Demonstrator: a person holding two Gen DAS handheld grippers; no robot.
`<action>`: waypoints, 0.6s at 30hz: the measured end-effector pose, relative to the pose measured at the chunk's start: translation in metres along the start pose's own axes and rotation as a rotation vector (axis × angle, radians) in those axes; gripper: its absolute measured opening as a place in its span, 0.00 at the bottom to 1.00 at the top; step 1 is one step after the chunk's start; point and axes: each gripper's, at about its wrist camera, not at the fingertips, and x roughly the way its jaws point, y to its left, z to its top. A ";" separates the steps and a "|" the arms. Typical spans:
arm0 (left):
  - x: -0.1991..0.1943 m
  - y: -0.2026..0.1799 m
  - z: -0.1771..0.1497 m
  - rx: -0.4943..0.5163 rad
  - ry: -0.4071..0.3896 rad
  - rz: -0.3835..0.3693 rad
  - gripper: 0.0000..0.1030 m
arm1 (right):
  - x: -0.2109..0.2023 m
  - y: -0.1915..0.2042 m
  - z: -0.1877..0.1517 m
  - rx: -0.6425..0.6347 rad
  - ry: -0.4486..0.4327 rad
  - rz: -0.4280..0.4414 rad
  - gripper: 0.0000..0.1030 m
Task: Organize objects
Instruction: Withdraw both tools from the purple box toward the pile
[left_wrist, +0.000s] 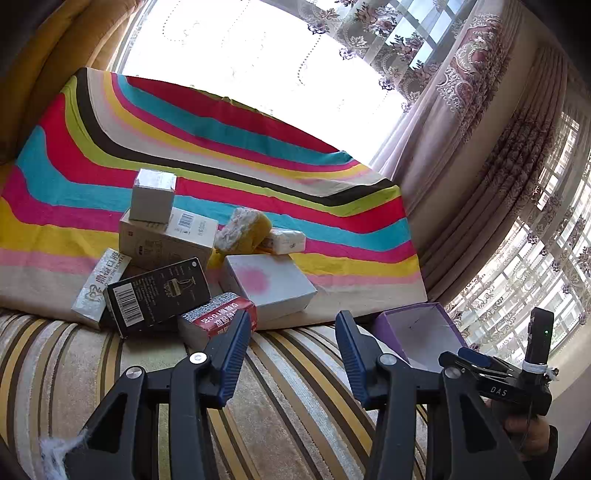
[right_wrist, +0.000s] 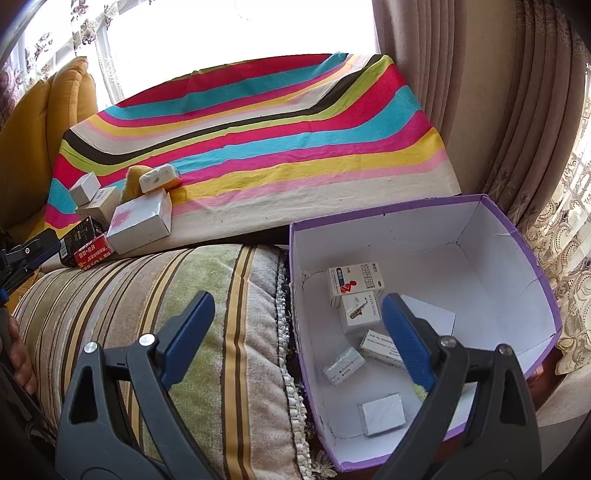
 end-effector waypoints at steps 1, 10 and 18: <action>-0.004 0.004 0.002 -0.008 -0.017 0.017 0.48 | 0.001 0.004 0.002 -0.008 0.001 0.005 0.91; -0.020 0.043 0.014 -0.104 -0.095 0.161 0.53 | 0.017 0.044 0.025 -0.077 0.003 0.060 0.91; -0.008 0.053 0.030 -0.106 -0.097 0.257 0.55 | 0.041 0.075 0.051 -0.133 0.021 0.089 0.91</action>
